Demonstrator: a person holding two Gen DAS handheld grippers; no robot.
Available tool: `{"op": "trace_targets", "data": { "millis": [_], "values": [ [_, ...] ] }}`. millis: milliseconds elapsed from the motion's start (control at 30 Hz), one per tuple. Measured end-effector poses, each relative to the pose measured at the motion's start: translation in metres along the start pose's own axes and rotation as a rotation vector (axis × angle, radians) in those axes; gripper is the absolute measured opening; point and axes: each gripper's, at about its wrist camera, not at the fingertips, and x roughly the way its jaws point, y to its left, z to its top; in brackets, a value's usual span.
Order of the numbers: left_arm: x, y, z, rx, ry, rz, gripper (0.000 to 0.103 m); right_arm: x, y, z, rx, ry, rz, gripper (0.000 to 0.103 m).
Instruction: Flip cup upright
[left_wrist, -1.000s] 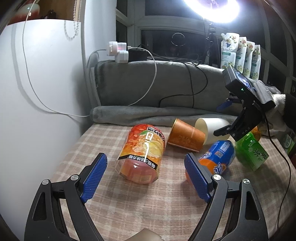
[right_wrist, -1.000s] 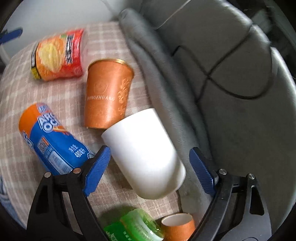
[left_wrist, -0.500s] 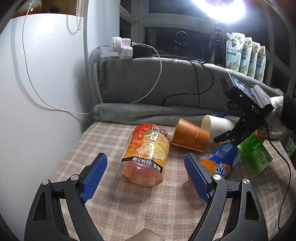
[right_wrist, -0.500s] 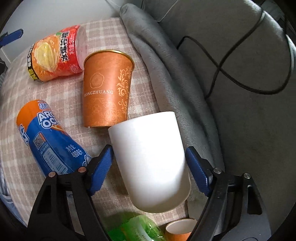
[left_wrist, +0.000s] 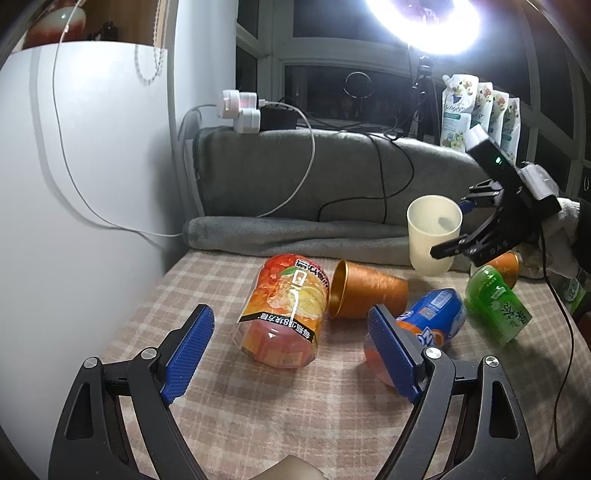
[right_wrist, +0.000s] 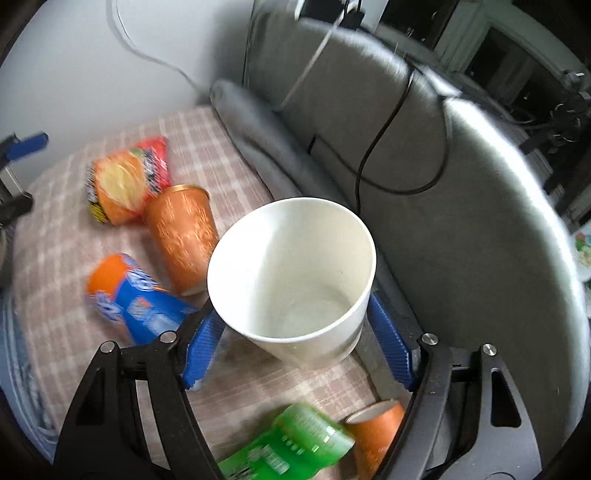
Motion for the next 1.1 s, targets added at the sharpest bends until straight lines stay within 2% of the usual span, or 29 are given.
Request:
{"op": "trace_targets", "data": {
  "millis": [100,267,400,500,667,833,1033,1100],
  "values": [
    [-0.01,-0.002,0.0,0.004,-0.015,-0.008,0.086,-0.032,0.005,-0.011,0.031,-0.038,0.01,0.079],
    [-0.029,-0.005,-0.001,0.014,-0.046,-0.029,0.086,-0.074,0.035,-0.036,0.094,-0.084,0.014,0.079],
    [-0.047,-0.007,-0.007,0.022,-0.071,-0.051,0.086,-0.099,0.061,-0.066,0.192,-0.119,0.062,0.079],
    [-0.058,-0.009,-0.012,0.026,-0.079,-0.078,0.086,-0.113,0.081,-0.095,0.282,-0.136,0.132,0.079],
    [-0.074,-0.018,-0.025,0.053,-0.092,-0.11,0.086,-0.11,0.111,-0.132,0.413,-0.129,0.265,0.079],
    [-0.08,-0.025,-0.034,0.057,-0.072,-0.15,0.086,-0.091,0.118,-0.159,0.55,-0.091,0.399,0.079],
    [-0.082,-0.029,-0.036,0.059,-0.055,-0.18,0.086,-0.053,0.107,-0.174,0.679,-0.022,0.5,0.079],
    [-0.083,-0.03,-0.036,0.061,-0.052,-0.186,0.086,-0.042,0.103,-0.173,0.698,-0.004,0.496,0.079]
  ]
}}
